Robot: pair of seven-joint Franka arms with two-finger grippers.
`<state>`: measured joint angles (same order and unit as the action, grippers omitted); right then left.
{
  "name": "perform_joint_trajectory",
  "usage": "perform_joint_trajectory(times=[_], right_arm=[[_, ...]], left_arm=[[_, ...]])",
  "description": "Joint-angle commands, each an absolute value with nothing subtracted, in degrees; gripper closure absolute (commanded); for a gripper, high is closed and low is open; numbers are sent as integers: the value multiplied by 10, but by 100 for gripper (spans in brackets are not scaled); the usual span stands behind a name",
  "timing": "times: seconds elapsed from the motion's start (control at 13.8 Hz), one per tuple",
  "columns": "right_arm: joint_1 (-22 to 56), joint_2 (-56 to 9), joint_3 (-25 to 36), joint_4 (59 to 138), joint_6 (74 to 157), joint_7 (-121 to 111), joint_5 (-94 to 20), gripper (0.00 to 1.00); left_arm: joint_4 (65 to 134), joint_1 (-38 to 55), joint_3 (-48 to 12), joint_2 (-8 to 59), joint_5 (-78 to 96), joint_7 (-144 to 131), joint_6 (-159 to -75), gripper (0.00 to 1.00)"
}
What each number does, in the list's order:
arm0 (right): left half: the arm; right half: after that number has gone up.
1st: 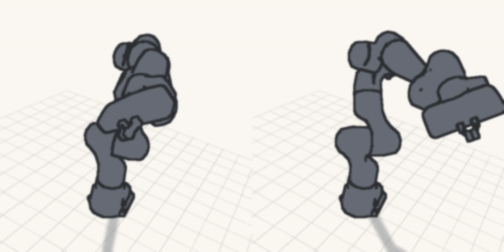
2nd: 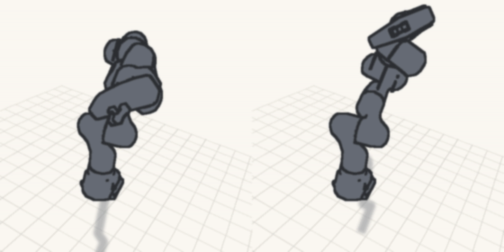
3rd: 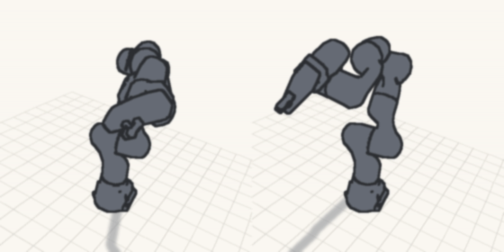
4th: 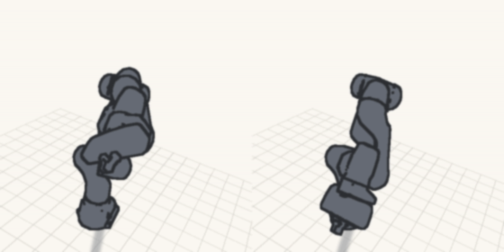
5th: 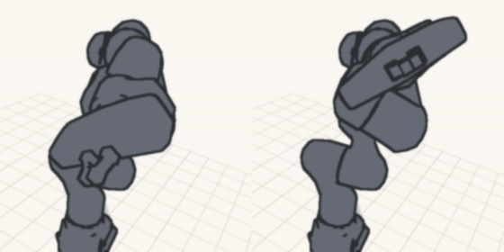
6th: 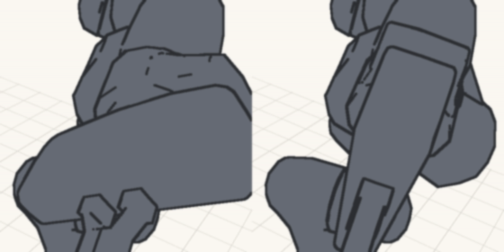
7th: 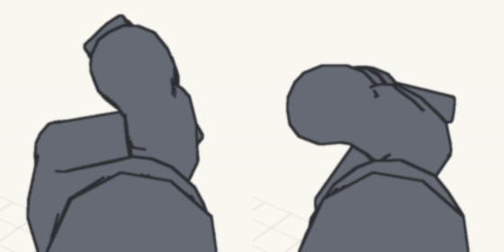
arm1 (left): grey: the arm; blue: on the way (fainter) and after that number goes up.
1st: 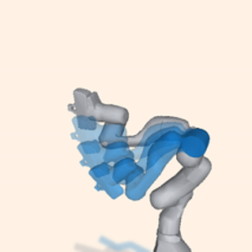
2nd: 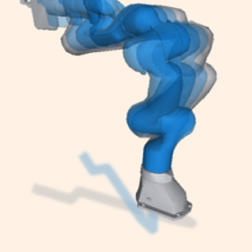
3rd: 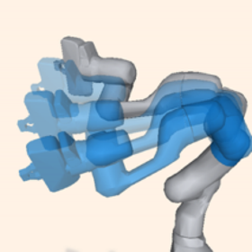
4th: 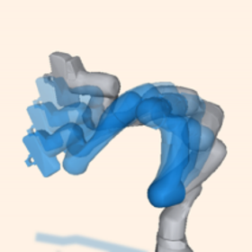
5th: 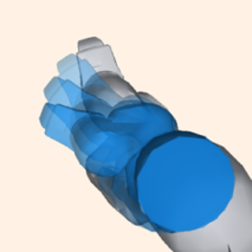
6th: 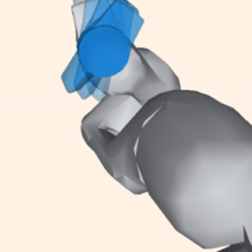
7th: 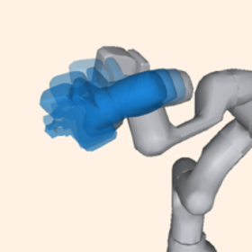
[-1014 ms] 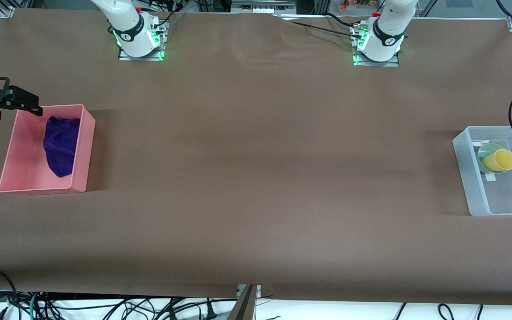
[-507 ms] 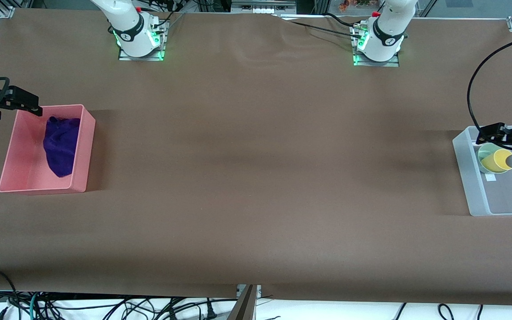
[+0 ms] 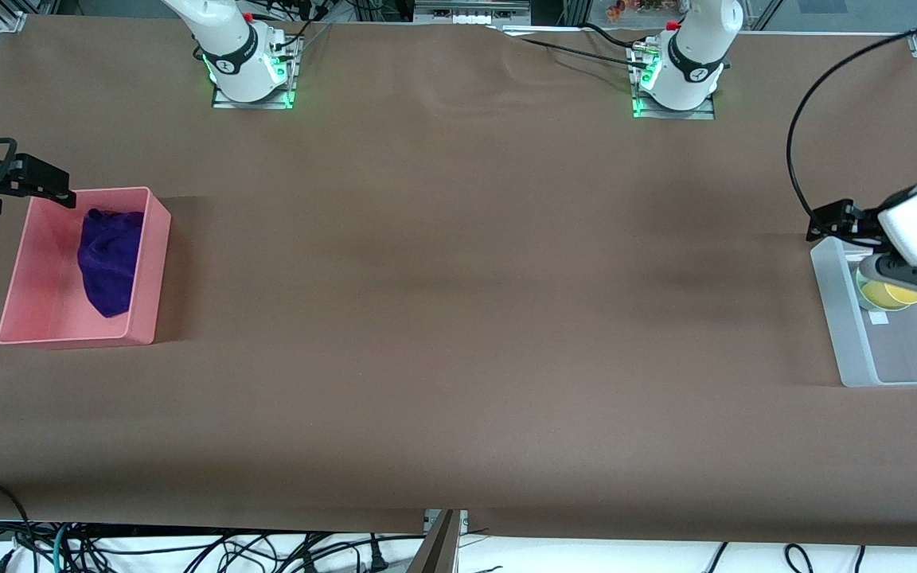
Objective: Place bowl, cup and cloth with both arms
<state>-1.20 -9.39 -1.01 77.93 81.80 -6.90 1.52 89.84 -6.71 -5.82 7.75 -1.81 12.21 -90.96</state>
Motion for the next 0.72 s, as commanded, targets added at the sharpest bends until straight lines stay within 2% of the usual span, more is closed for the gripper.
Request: perform_joint_trajectory(times=[0.0, 0.22, 0.43, 0.65], right_arm=[[-13, -97, -15, 769, 816, -63, 23, 0], [-13, -97, -15, 769, 816, -63, 23, 0], [-13, -97, -15, 769, 816, -63, 23, 0], [-13, -97, -15, 769, 815, -63, 23, 0]], left_arm=[[1005, -18, -19, -14, 0, 44, -966, 0], [992, -14, -21, 4, -4, 41, -958, 0], [936, -11, -23, 39, -5, 40, -915, 0], [933, -11, -22, 40, -6, 41, -911, 0]])
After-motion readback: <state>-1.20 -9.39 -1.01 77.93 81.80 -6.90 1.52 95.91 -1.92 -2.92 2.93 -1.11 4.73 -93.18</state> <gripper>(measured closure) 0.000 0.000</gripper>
